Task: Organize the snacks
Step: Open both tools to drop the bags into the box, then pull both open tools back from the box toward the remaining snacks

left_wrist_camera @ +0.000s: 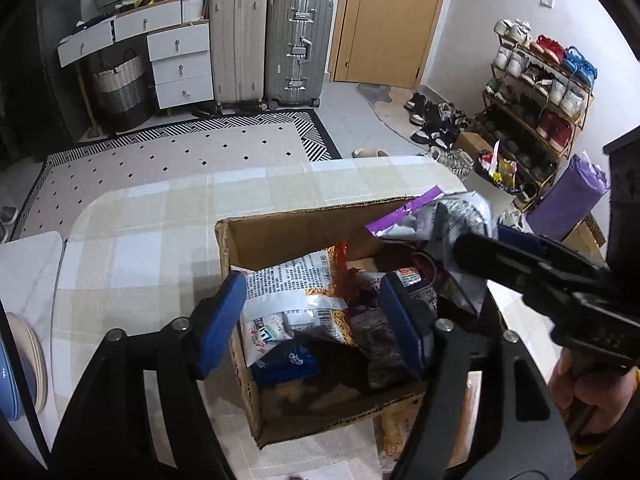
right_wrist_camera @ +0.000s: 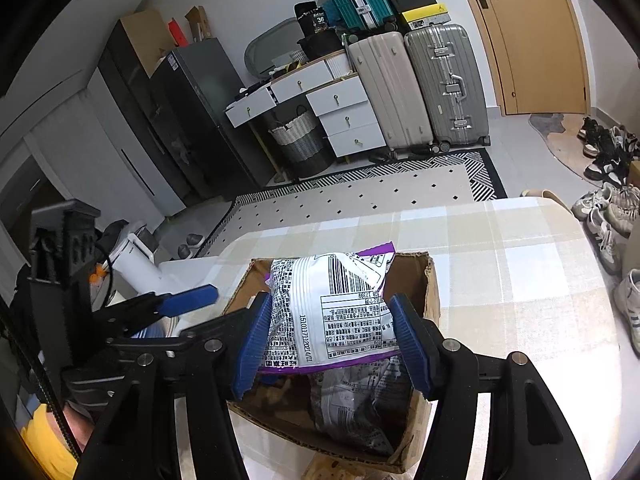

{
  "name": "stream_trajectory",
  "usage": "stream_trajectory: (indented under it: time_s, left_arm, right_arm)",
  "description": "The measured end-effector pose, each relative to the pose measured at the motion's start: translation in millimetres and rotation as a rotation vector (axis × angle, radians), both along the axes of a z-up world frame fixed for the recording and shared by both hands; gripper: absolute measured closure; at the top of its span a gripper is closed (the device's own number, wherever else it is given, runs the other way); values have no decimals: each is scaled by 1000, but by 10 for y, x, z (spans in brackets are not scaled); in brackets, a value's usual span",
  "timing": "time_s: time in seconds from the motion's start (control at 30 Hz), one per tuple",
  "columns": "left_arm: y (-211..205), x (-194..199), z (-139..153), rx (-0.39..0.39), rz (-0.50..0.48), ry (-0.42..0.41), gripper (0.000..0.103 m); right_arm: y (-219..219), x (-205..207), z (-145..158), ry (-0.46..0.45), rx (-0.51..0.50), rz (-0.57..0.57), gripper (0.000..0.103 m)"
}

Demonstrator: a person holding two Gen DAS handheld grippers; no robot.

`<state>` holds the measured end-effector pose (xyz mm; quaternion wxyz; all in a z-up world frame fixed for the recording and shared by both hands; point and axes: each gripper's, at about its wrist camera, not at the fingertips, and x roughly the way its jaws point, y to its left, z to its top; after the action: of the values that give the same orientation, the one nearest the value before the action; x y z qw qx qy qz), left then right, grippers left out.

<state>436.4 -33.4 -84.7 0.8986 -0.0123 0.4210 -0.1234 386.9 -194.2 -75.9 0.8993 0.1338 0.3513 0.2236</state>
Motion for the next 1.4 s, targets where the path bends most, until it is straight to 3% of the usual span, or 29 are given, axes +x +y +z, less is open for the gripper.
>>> stream_trajectory:
  time_s: [0.37,0.67,1.03,1.3,1.4]
  left_arm:
    - [238,-275,139,-12,40,6,31]
    - [251,-607,246,-9,41,-1,28]
    - [273,-1372,541,-22,60,-66,25]
    - [318,-1985,980,-22,69,-172,24]
    - [311,-2256,1186,-1,73,-219,22]
  right_arm:
    - [114,-51,36,-22,-55,13,41]
    - [66,-288,175,-42,-26,14,41]
    - [46,-1038,535,-144,-34,28,38]
    - [81,-1807,892,-292,-89,56,37]
    - [67,-2123,1037,-356,-94,56,27]
